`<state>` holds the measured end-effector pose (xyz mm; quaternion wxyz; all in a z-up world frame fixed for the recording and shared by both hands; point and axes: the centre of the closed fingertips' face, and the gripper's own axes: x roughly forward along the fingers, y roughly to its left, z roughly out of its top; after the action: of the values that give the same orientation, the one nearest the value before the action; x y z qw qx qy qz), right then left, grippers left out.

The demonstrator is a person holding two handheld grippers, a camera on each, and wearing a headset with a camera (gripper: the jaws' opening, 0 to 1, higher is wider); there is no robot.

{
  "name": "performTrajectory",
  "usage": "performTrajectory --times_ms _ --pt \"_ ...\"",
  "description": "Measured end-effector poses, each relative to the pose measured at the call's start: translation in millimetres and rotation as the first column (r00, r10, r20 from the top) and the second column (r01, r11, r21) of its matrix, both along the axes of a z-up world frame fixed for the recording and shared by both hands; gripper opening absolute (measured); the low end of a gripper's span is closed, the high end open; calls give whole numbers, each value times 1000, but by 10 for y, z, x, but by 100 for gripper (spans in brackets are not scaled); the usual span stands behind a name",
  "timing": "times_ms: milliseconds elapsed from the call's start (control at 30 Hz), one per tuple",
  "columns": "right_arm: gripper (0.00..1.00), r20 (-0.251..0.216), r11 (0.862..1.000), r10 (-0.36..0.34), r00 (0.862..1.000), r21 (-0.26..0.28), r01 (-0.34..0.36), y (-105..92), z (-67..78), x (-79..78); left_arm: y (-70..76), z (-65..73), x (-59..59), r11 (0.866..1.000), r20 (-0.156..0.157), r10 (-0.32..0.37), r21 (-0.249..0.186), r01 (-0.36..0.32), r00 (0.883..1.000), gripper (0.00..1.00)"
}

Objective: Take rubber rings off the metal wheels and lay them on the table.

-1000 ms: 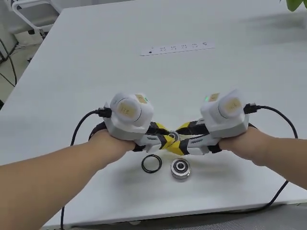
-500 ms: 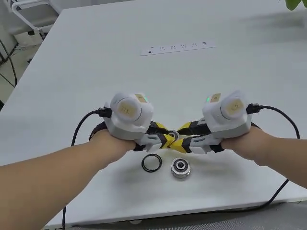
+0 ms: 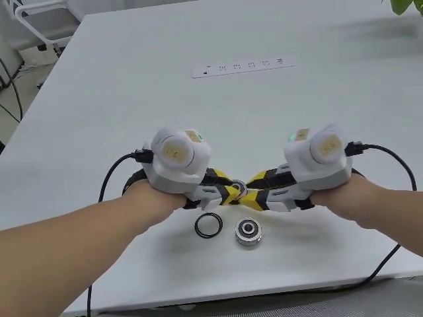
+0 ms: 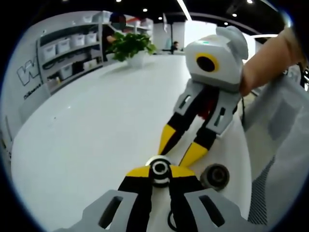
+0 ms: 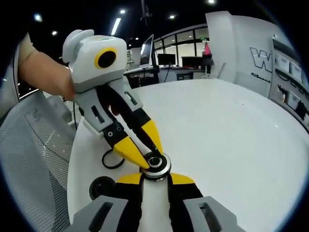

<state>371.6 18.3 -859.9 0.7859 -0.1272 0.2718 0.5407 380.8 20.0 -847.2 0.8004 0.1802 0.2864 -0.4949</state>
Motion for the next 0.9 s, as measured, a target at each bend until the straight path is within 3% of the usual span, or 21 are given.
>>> performTrajectory --times_ms 233,400,667,767,900 --pt "15 6 1000 8 1000 -2 -8 -15 0 -2 0 -2 3 1000 0 0 0 0 1000 13" --pt "7 10 1000 14 1000 -9 -13 -51 -22 3 1 -3 4 1000 0 0 -1 0 1000 13" --pt "7 -1 1000 6 1000 -7 -6 -41 -24 -14 5 -3 5 1000 0 2 -2 -2 1000 13" --pt "4 -15 1000 -5 1000 2 5 -53 -22 3 5 -2 4 1000 1 3 -1 -3 1000 13" --pt "1 -68 999 -46 997 27 48 -75 -12 23 5 -2 2 1000 3 2 0 -2 1000 13"
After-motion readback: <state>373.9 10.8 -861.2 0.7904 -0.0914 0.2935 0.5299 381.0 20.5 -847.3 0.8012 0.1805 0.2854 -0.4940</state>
